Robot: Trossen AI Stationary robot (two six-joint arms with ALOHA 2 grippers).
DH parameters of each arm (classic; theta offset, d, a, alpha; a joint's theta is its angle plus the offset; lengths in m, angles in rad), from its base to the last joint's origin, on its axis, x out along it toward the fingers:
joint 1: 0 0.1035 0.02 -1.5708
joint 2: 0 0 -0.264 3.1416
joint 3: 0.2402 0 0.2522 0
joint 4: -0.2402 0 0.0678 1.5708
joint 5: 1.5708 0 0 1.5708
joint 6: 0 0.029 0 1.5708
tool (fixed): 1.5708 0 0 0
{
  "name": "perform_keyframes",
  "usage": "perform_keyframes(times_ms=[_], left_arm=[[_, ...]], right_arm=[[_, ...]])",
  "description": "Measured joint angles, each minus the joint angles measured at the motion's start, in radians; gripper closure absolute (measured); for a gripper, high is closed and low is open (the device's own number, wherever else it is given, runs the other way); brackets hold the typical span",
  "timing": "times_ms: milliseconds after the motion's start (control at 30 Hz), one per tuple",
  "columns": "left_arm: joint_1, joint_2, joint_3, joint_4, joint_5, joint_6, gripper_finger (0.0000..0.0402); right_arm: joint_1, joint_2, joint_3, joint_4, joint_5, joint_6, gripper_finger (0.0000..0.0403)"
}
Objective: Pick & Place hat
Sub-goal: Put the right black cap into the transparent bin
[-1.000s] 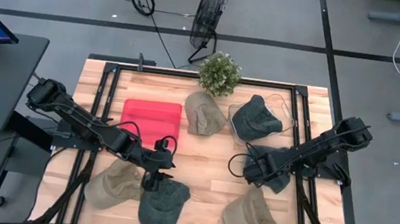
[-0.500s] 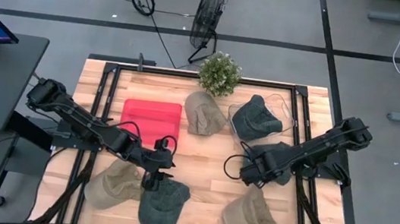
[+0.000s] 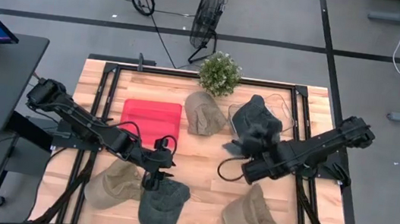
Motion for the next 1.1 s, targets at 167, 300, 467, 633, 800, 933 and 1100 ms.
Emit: perform_keyframes(times_ms=[167,300,467,633,800,933,1100], left_arm=[[0.000,0.000,0.000,0.000,0.000,0.000,0.0219],[0.000,0.000,0.000,0.000,0.000,0.000,0.0219],[0.000,0.000,0.000,0.000,0.000,0.000,0.0219],[0.000,0.000,0.000,-0.001,0.000,0.000,0.0219],[0.000,0.000,0.000,-0.001,0.000,0.000,0.0219],[0.000,0.000,0.000,-0.001,0.000,0.000,0.0219],[0.008,0.000,0.000,-0.001,0.000,-0.002,0.0219]], right_arm=[[-0.097,0.000,0.000,0.000,0.121,-0.057,0.0402],[-0.179,0.000,0.000,0.000,0.120,-0.115,0.0402],[-0.265,0.000,-0.064,0.001,0.104,-0.192,0.0403],[-0.329,0.000,-0.229,0.039,0.098,-0.203,0.0403],[-0.338,0.000,-0.396,0.176,0.098,-0.242,0.0403],[-0.342,0.000,-0.502,0.359,0.099,-0.362,0.0403],[-0.347,0.000,-0.586,0.595,0.104,-0.505,0.0382]])
